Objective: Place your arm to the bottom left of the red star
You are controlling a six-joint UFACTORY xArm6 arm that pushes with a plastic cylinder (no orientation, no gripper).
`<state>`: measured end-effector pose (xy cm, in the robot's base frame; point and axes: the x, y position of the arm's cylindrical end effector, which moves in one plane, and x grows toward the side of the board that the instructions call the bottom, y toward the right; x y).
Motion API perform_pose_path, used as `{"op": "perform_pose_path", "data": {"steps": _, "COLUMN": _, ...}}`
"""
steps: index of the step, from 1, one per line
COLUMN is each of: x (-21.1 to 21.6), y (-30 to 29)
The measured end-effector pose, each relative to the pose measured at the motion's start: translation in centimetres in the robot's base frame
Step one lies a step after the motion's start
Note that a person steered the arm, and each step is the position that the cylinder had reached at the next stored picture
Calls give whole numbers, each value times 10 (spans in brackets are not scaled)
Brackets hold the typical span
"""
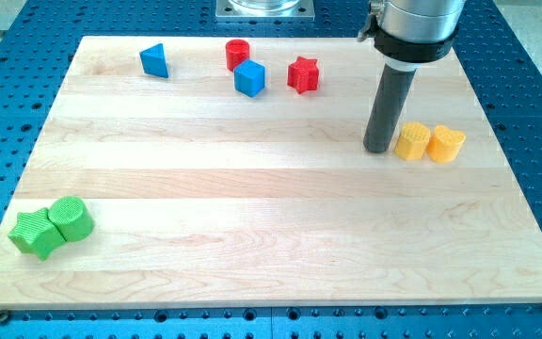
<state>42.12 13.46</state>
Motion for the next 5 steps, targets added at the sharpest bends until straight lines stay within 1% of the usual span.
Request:
{"op": "perform_pose_path", "data": {"steps": 3, "x": 0, "y": 7}}
{"op": "perform_pose_path", "data": {"steps": 5, "x": -15, "y": 6}}
